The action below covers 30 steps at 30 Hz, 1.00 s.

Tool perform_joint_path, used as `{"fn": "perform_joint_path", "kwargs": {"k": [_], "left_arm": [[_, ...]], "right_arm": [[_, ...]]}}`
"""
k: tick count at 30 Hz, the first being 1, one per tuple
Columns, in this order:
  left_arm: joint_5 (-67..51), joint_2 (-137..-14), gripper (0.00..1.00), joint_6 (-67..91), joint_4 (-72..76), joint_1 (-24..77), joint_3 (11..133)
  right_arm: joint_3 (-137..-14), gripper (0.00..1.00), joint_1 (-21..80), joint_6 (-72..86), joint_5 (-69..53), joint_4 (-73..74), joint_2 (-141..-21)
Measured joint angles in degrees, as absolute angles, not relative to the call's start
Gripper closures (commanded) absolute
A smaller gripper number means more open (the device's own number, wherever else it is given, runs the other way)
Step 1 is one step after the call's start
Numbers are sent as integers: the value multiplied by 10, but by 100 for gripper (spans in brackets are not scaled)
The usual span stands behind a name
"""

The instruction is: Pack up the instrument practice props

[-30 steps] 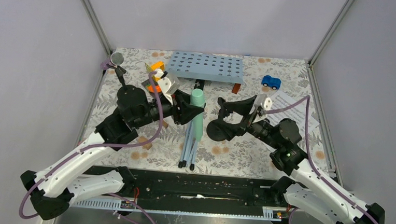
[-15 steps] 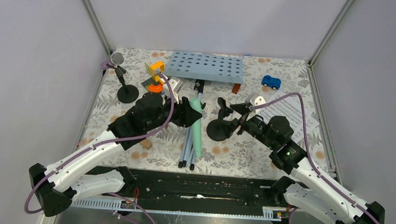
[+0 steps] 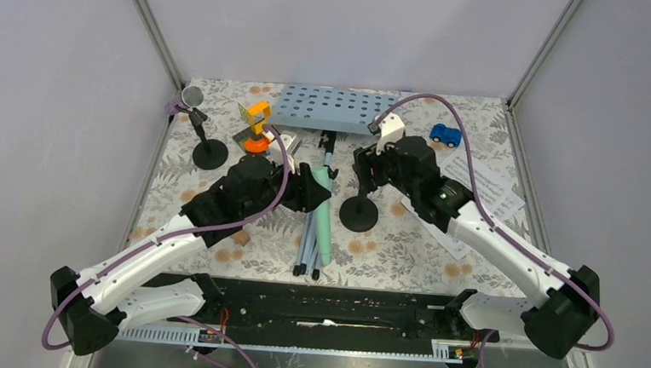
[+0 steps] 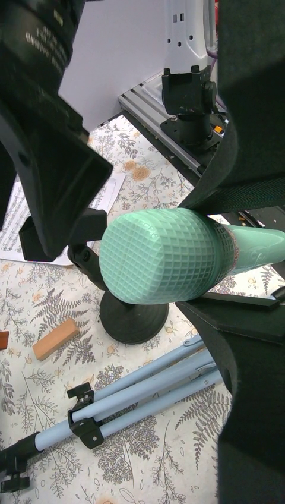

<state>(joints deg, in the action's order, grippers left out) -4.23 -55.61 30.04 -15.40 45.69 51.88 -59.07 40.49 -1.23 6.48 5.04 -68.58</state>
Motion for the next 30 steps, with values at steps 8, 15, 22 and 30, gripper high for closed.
{"fn": "perform_joint_path", "kwargs": {"k": [8,15,22,30], "left_arm": [[-43,-584,100,301,-145,457,512],[-54,-686,100,300,-107,450,518],[-74,-836,100,300,-69,415,601],[-107,-957,100,306,-16,392,668]], "right_arm": [[-605,67,405,-16,59,115,-733],[-618,100,406,-30,72,119,-733],[-647,100,392,-67,136,118,-769],[-722,100,312,-80,156,114,-852]]}}
